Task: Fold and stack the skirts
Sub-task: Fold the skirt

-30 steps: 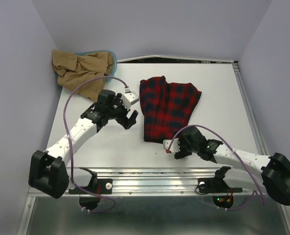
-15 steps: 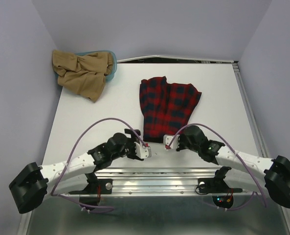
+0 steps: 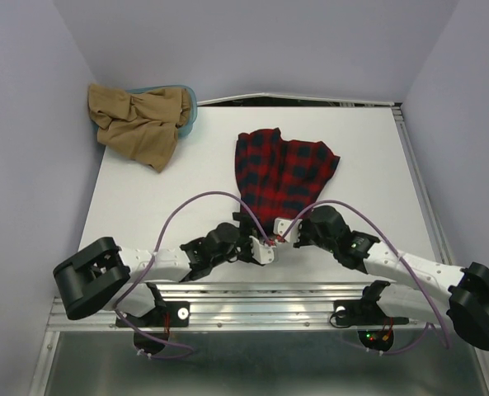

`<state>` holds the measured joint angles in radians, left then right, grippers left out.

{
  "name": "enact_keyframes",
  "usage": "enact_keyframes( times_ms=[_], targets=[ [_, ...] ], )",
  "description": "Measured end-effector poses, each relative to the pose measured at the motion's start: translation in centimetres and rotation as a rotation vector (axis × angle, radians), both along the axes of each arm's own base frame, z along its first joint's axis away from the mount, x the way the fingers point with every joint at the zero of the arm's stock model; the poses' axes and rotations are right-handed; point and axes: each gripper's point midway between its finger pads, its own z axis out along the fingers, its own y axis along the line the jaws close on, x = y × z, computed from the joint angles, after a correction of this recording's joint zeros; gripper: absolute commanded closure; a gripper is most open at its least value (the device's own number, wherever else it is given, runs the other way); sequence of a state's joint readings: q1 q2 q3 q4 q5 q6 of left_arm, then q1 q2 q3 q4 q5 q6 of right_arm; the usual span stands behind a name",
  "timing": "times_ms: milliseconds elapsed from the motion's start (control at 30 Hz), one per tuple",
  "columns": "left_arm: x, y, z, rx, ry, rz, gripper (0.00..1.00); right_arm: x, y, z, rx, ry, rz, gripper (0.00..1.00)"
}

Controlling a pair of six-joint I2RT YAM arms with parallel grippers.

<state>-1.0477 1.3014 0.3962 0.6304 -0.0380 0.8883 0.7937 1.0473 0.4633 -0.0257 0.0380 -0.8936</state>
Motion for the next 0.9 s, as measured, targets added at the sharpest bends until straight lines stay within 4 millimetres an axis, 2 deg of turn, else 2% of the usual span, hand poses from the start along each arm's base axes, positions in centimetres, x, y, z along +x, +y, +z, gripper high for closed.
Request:
enact_keyframes(
  times_ms=[233, 500, 767, 800, 867, 900],
  targets=[
    [0.2, -0.9, -1.1, -0.007, 0.043, 0.007, 0.01, 0.1, -0.2, 0.1, -0.001, 0.004, -0.018, 0.99],
    [0.3, -1.7, -2.5, -0.009, 0.127, 0.015, 0.01, 0.5, -1.7, -0.2, -0.029, 0.021, -0.088, 0.99],
    [1.6, -2.6, -2.5, -0.023, 0.144, 0.069, 0.04, 1.0, -3.9, 0.2, -0.035, 0.016, -0.2, 0.99],
    [1.6, -2.5, -2.4, -0.022, 0.143, 0.072, 0.03, 1.0, -3.9, 0.2, -0.037, 0.015, -0.199, 0.94],
    [1.6, -1.9, -1.9, -0.008, 0.135, 0.072, 0.02, 0.9, -3.6, 0.4, -0.033, 0.011, -0.181, 0.63],
    [1.5, -1.5, -1.3, -0.005, 0.127, 0.07, 0.02, 0.8, -3.3, 0.5, -0.026, 0.009, -0.167, 0.45]
  ],
)
